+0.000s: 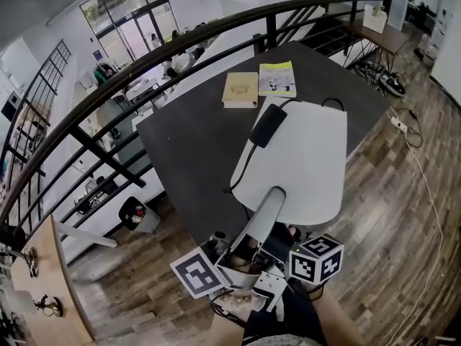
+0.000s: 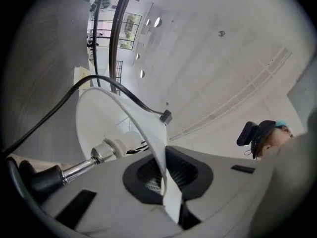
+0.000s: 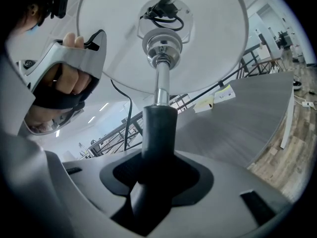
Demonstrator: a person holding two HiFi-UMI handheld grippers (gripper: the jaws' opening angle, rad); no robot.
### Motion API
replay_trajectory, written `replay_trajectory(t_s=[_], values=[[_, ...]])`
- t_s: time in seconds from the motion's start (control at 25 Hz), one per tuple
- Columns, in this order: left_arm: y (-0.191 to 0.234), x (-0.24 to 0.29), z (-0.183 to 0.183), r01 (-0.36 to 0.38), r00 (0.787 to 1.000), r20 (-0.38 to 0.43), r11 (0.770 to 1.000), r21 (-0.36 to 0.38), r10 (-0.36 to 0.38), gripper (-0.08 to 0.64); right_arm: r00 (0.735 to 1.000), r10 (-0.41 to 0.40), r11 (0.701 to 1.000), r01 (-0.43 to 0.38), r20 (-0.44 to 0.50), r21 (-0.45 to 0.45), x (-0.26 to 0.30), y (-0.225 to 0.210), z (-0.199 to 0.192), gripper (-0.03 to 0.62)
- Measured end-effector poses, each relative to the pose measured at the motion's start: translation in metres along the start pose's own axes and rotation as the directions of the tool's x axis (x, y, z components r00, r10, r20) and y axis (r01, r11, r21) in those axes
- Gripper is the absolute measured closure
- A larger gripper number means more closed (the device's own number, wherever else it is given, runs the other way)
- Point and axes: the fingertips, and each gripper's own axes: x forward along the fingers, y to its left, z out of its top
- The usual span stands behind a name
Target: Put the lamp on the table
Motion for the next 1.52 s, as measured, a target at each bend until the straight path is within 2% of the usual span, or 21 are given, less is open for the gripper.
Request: replay_trajectory(t_s=[1.08,1.52], values=[[0.110,0.137,0.075,-0.078,0.989,0.125,0.996,0.040,0.072,0.543,0.988,0.120,0.993,-0.121,-0.102,-0.008,0.075,-0.121,0.103,0.411],[0.143,0.181,0.082,-0.098,0.983,0.157,0.994,0.043,0.090,0.543,0.982,0.145,0.989,-0.149,-0.122,-0.023,0.087,-0.170,0.134,0.411]])
